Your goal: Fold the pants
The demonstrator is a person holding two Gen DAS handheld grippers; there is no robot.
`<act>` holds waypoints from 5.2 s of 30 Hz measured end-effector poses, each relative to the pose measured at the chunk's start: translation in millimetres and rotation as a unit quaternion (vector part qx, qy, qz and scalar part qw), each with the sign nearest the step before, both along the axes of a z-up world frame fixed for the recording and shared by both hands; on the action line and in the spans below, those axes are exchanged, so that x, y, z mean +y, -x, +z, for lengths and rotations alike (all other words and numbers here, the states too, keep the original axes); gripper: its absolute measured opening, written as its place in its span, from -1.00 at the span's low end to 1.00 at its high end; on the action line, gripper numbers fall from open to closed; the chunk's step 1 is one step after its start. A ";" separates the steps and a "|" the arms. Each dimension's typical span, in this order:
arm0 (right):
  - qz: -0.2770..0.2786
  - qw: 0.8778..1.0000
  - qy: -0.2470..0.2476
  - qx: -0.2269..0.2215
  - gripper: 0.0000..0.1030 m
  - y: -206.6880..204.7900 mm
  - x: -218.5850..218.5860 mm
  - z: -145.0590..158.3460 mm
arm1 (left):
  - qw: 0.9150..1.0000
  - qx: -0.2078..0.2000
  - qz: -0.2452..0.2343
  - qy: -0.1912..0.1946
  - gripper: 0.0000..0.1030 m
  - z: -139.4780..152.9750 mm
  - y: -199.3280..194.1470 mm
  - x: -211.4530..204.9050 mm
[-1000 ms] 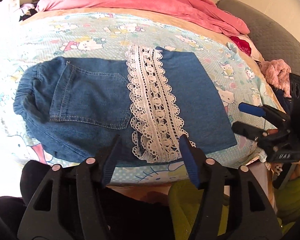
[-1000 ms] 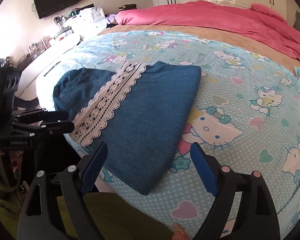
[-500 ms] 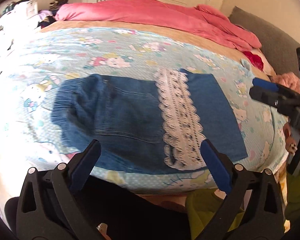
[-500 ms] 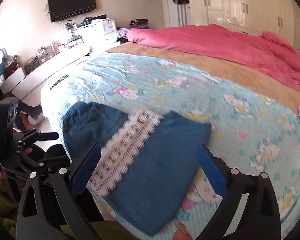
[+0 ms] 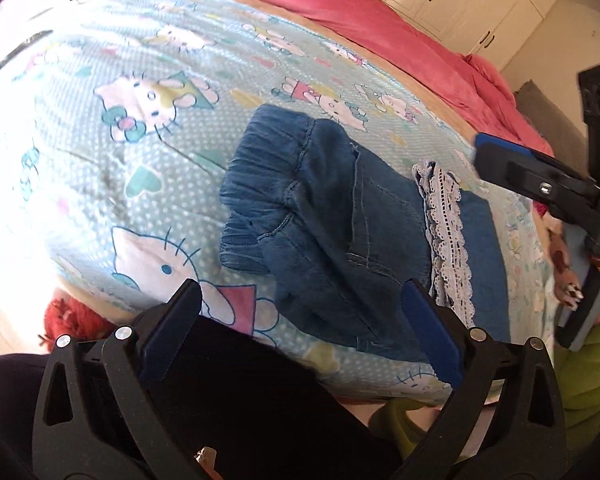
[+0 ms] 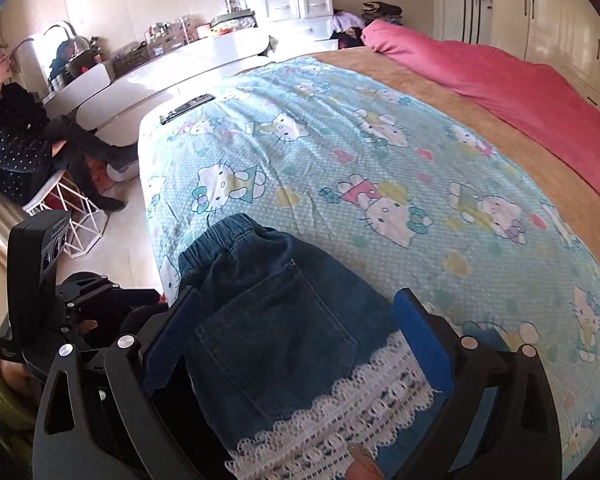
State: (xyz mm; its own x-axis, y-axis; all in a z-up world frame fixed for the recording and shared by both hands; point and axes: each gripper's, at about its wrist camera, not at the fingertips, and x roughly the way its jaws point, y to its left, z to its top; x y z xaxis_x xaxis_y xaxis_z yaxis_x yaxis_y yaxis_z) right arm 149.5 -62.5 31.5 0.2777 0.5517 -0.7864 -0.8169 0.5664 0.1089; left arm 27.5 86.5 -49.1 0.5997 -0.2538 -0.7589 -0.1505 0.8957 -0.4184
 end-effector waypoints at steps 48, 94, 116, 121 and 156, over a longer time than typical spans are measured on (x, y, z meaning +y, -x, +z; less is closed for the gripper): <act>-0.061 0.978 -0.174 0.101 0.24 -51.6 -187.1 -7.3 | 0.961 -0.050 -0.249 0.109 0.63 35.2 -45.0 -155.2; 0.144 0.980 0.040 -0.132 -0.25 129.4 -92.7 -49.1 | 0.977 0.033 -0.205 -0.039 -0.19 13.8 -119.9 -132.5; 0.120 0.992 0.003 -0.036 -0.82 129.9 -118.0 -60.1 | 0.978 -0.014 -0.189 -0.087 0.01 19.4 -107.5 -142.8; 0.107 0.993 -0.021 -0.053 -0.59 144.5 -131.3 -31.7 | 0.977 -0.034 -0.187 -0.099 0.12 33.9 -98.3 -145.6; 0.117 0.993 0.011 -0.012 -0.02 114.0 -67.8 -79.0 | 0.990 -0.056 -0.089 -0.093 0.53 58.7 -59.3 -69.2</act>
